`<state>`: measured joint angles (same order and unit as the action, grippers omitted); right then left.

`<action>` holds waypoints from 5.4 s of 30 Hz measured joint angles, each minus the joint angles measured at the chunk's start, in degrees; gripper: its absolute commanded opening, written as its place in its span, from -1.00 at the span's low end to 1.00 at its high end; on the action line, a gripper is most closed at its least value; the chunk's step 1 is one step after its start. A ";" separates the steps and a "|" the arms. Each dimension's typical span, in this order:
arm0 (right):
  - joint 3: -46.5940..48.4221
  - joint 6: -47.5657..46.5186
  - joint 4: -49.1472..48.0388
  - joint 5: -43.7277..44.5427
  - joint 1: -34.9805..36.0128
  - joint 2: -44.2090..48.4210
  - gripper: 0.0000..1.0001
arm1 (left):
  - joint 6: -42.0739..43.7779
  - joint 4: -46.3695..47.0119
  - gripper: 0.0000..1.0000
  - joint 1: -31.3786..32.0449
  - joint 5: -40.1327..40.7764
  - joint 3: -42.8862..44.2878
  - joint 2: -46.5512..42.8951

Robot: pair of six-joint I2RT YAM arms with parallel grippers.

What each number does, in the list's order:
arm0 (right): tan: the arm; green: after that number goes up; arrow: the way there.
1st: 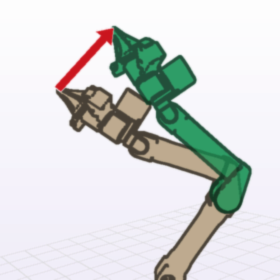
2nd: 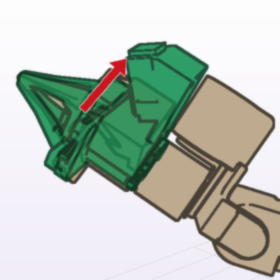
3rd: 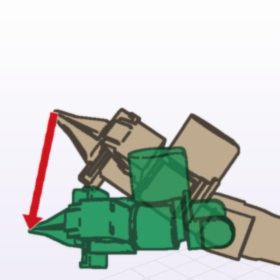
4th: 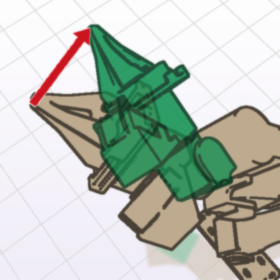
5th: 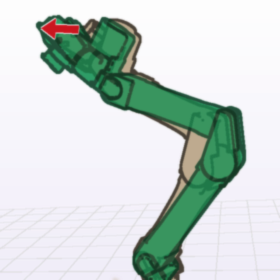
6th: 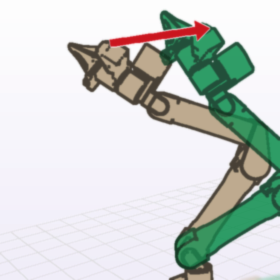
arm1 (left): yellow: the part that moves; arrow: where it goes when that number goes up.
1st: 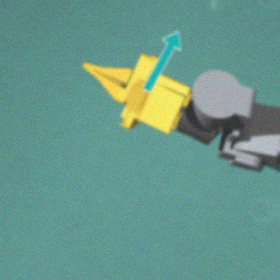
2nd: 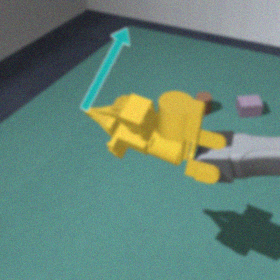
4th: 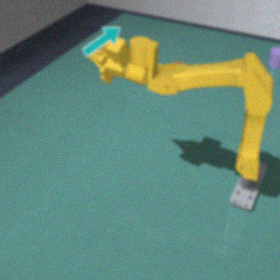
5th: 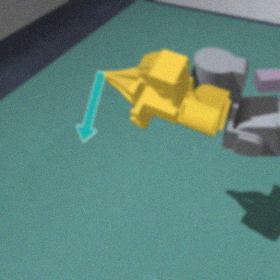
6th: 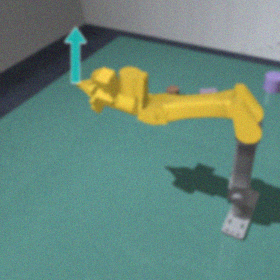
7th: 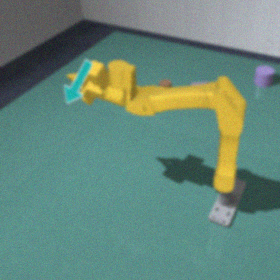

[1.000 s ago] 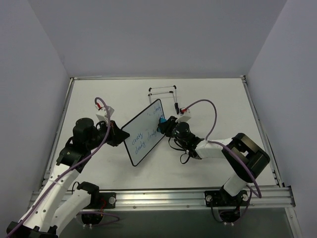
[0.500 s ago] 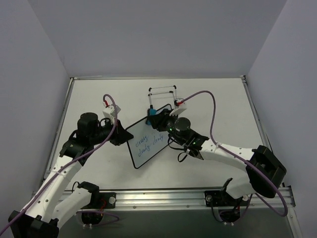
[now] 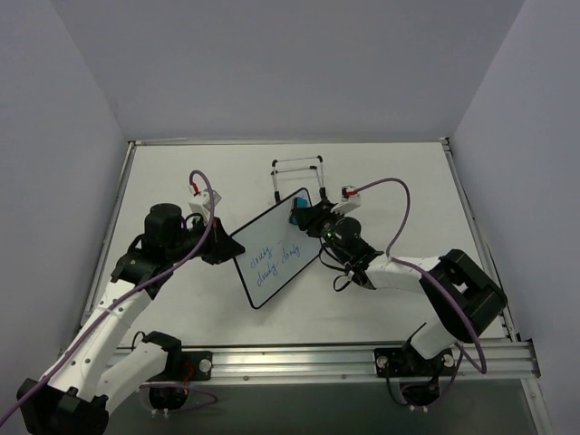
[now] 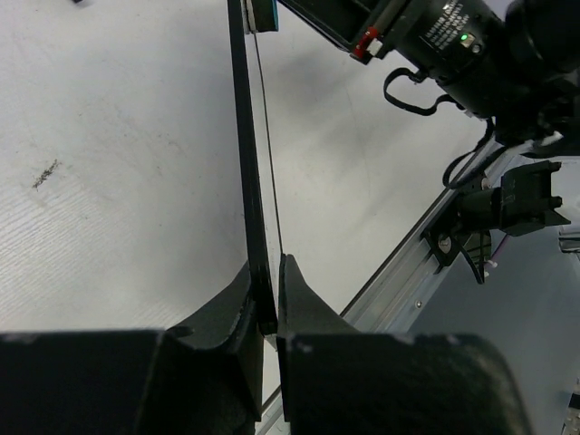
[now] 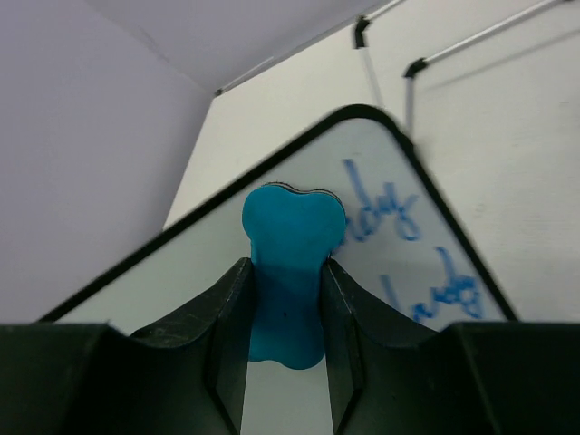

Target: Erase the whiteboard

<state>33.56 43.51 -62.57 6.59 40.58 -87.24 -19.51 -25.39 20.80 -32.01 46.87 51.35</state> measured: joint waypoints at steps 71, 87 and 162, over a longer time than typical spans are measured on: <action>10.80 3.87 7.21 -8.11 -9.44 -5.01 -1.00 | 1.81 -1.01 -0.95 1.60 -0.85 -0.15 -1.31; -11.21 8.68 -2.93 -6.40 -9.40 -5.73 -1.00 | 3.52 -0.96 -0.95 2.14 -0.92 -0.17 -1.70; -10.88 6.14 0.22 21.77 17.57 4.50 -1.00 | 4.76 -0.96 -0.95 2.75 0.35 -1.20 -2.25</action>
<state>22.68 49.65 -62.35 28.36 58.15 -82.74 -14.74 -26.35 23.55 -31.66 45.67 49.10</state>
